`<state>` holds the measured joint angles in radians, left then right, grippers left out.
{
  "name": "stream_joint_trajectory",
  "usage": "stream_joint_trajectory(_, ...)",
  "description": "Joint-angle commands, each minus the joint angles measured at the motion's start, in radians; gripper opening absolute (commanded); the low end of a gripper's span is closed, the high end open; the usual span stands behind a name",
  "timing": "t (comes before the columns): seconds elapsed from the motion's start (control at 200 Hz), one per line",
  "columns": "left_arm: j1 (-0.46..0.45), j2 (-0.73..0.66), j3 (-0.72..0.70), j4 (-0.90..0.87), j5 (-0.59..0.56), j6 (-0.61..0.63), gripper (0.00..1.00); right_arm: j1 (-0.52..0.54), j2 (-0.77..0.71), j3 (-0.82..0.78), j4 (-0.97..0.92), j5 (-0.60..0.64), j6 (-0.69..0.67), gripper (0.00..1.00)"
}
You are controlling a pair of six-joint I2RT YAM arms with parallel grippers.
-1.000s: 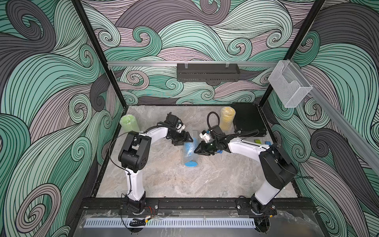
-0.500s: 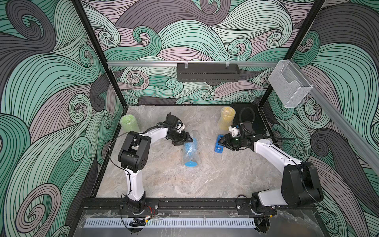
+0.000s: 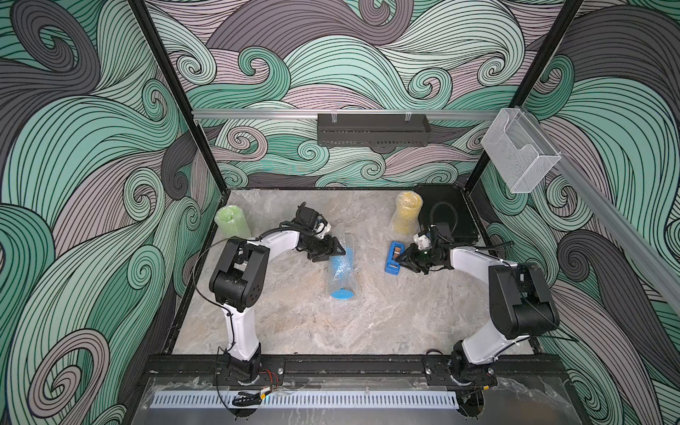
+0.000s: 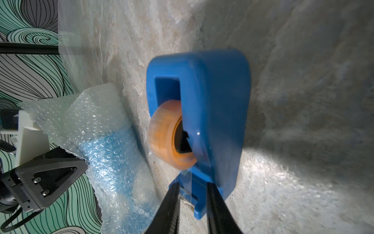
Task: Wrap wine glasses in bubble wrap
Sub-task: Pull the tape from the tape cutter.
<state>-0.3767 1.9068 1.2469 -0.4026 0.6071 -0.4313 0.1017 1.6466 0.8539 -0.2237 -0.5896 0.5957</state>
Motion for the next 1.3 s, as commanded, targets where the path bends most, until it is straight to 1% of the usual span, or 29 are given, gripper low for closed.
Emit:
stream_joint_trajectory(0.0,-0.007,0.0,-0.031,-0.058,-0.068,0.005,0.69,-0.013,0.026,0.005,0.039,-0.028,0.007,0.27)
stream_joint_trajectory(0.195,-0.009,0.008,-0.025,-0.059,-0.067,0.006,0.69,-0.014,0.067,-0.011,0.093,-0.065,0.043,0.27)
stream_joint_trajectory(0.29,-0.008,0.009,-0.031,-0.057,-0.069,0.005,0.69,-0.014,0.074,-0.039,0.158,-0.084,0.077,0.27)
stream_joint_trajectory(0.41,-0.011,0.003,-0.033,-0.055,-0.066,0.007,0.69,-0.016,0.094,-0.032,0.136,-0.097,0.068,0.27)
stream_joint_trajectory(0.475,-0.011,0.001,-0.036,-0.053,-0.068,0.008,0.69,-0.016,0.087,-0.051,0.16,-0.095,0.078,0.27)
stream_joint_trajectory(0.631,-0.015,0.005,-0.032,-0.056,-0.067,0.008,0.68,-0.022,0.088,-0.072,0.155,-0.1,0.074,0.29)
stream_joint_trajectory(0.746,-0.016,0.007,-0.039,-0.047,-0.066,0.002,0.68,-0.024,0.076,-0.121,0.205,-0.098,0.088,0.32)
stream_joint_trajectory(0.836,-0.018,0.002,-0.036,-0.054,-0.07,0.01,0.68,-0.036,0.089,-0.121,0.176,-0.114,0.073,0.31)
stream_joint_trajectory(0.961,-0.019,0.0,-0.044,-0.046,-0.069,0.004,0.68,-0.04,0.076,-0.157,0.227,-0.113,0.091,0.27)
stream_joint_trajectory(1.066,-0.021,-0.005,-0.037,-0.056,-0.073,0.014,0.68,-0.042,0.09,-0.143,0.205,-0.135,0.089,0.24)
stream_joint_trajectory(1.176,-0.021,-0.001,-0.041,-0.051,-0.072,0.009,0.68,-0.042,0.081,-0.17,0.266,-0.138,0.121,0.17)
stream_joint_trajectory(1.296,-0.024,-0.003,-0.033,-0.059,-0.077,0.017,0.68,-0.043,0.093,-0.146,0.225,-0.151,0.1,0.12)
